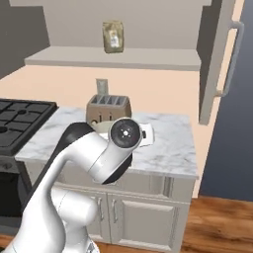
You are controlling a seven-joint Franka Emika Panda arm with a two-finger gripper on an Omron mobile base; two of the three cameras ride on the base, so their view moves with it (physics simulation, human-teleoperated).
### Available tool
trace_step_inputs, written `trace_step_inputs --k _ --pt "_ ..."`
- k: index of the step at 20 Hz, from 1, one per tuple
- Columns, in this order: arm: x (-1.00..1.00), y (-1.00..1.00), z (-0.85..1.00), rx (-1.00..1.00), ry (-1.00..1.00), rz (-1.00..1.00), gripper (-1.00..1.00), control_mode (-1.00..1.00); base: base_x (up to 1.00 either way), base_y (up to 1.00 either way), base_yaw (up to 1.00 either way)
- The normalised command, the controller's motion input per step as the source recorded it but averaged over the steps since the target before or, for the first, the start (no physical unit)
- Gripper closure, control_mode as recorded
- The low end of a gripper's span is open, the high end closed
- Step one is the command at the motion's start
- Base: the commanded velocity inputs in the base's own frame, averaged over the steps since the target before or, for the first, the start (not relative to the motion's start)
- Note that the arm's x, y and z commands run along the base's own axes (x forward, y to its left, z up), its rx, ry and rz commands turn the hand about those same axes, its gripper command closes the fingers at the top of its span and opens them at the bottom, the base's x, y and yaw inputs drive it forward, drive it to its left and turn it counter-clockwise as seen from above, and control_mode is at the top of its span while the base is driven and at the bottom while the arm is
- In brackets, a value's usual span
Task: Pick the egg and butter from the fridge and place them by the bowl for mixing.
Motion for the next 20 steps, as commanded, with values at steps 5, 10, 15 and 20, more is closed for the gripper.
trace_step_inputs --k 5,10,15,20 --pt "0.0 0.0 0.0 0.0 0.0 0.0 1.0 1.0 0.03 0.36 -0.07" --pt "0.0 0.0 0.0 0.0 0.0 0.0 1.0 1.0 0.51 0.02 -0.01" --pt "0.0 0.0 0.0 0.0 0.0 0.0 1.0 1.0 0.7 0.02 0.0" --pt "0.0 0.0 0.0 0.0 0.0 0.0 1.0 1.0 -0.05 0.84 0.0"
